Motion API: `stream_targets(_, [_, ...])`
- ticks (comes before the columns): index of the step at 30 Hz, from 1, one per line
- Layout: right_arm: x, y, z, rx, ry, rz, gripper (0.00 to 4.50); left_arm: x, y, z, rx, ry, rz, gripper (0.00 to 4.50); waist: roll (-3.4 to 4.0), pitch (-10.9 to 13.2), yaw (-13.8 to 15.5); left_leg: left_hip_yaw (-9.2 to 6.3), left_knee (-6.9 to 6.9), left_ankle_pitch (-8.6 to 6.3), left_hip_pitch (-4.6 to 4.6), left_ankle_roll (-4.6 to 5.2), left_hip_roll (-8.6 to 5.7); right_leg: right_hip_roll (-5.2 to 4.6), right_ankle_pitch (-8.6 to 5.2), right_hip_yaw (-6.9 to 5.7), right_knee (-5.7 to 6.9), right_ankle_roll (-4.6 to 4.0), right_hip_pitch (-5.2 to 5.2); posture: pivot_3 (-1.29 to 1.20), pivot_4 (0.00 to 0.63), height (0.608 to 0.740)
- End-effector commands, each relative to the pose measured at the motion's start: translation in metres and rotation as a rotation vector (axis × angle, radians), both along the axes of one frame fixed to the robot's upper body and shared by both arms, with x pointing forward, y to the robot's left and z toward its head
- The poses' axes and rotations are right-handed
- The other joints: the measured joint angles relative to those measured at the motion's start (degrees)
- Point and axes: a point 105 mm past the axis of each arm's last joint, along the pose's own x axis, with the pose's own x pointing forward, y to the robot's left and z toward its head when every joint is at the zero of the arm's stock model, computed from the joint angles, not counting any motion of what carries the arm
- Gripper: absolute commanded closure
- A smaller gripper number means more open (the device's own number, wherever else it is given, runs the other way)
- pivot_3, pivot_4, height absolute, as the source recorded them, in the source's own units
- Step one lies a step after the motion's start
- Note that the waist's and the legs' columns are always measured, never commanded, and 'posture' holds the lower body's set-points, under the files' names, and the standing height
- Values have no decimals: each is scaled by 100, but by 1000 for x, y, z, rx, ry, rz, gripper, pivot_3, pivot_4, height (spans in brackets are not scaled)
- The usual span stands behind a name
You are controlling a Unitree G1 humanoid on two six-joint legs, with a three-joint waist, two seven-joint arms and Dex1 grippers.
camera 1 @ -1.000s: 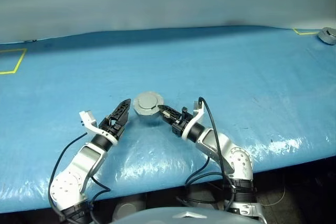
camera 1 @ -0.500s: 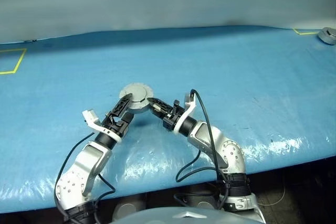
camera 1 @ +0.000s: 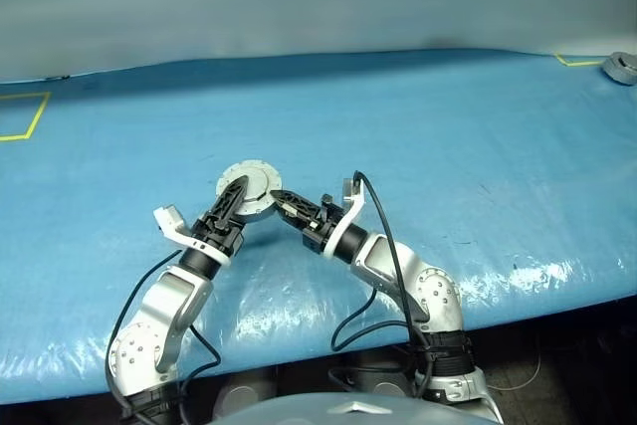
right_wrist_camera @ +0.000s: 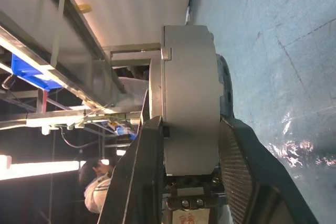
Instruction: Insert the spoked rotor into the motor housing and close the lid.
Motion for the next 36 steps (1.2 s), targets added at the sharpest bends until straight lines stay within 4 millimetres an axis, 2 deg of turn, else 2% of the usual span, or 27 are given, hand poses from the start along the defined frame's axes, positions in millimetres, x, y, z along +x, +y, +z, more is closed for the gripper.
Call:
stream_targets(1, [-10, 6, 25, 58, -114, 48, 3032, -1, -1, 4, 2, -13, -15, 2159, 0, 0, 0, 0, 1, 0, 0, 0, 0, 0, 0, 0, 0, 0, 0, 0, 150, 740])
stream_targets(6, [-12, -1, 22, 5, -164, 33, 1363, 1, 3, 5, 16, -14, -3, 2159, 0, 0, 0, 0, 3, 0, 0, 0, 0, 1, 1, 1, 1, 1, 0, 0, 150, 740])
stream_targets(10, [-13, -16, 8, -347, -417, 5, 24, 7, 12, 4, 52, -3, 36, 2159, -1, -1, 9, 2, 9, 1, 0, -2, -4, 1, 2, 1, 2, 4, 2, 0, 150, 740])
stream_targets(15, [-14, -35, -6, -640, -663, -37, 0, 19, 27, 0, 115, 31, 88, 2159, -2, -2, 45, 0, 24, 3, 0, -5, -8, 5, 4, -4, 7, 8, 6, 0, 150, 740])
stream_targets(19, [-11, -53, -20, -1015, -1034, -143, 0, 39, 42, -2, 185, 43, 143, 2159, -6, -1, 92, 5, 53, 3, 0, -6, -23, 6, 10, -6, 9, 24, 16, 0, 150, 740])
stream_targets(22, [-10, -61, -30, -1186, -1196, -243, 0, 60, 56, -2, 254, 48, 206, 2159, -15, -1, 105, 9, 76, 2, -1, -6, -27, 8, 8, -4, 11, 49, 23, 0, 150, 740])
stream_targets(25, [-9, -67, -44, -1285, -1215, -277, 0, 80, 66, 0, 312, 32, 257, 2159, -27, 0, 112, 15, 85, 7, -1, -16, -24, 11, 24, 0, 14, 46, 20, 0, 150, 740])
stream_targets(27, [-9, -67, -48, -1290, -1209, -292, 0, 97, 70, 3, 310, 26, 274, 2159, -34, 0, 119, 16, 88, 8, -1, -17, -24, 11, 44, 3, 13, 27, 21, 0, 150, 740])
stream_targets(36, [-7, -70, -57, -1312, -1161, -329, 0, 163, 68, 15, 317, 29, 313, 2159, -71, 10, 113, 15, 97, 13, -2, -21, -26, 21, 62, -2, 12, 19, 24, 0, 150, 740])
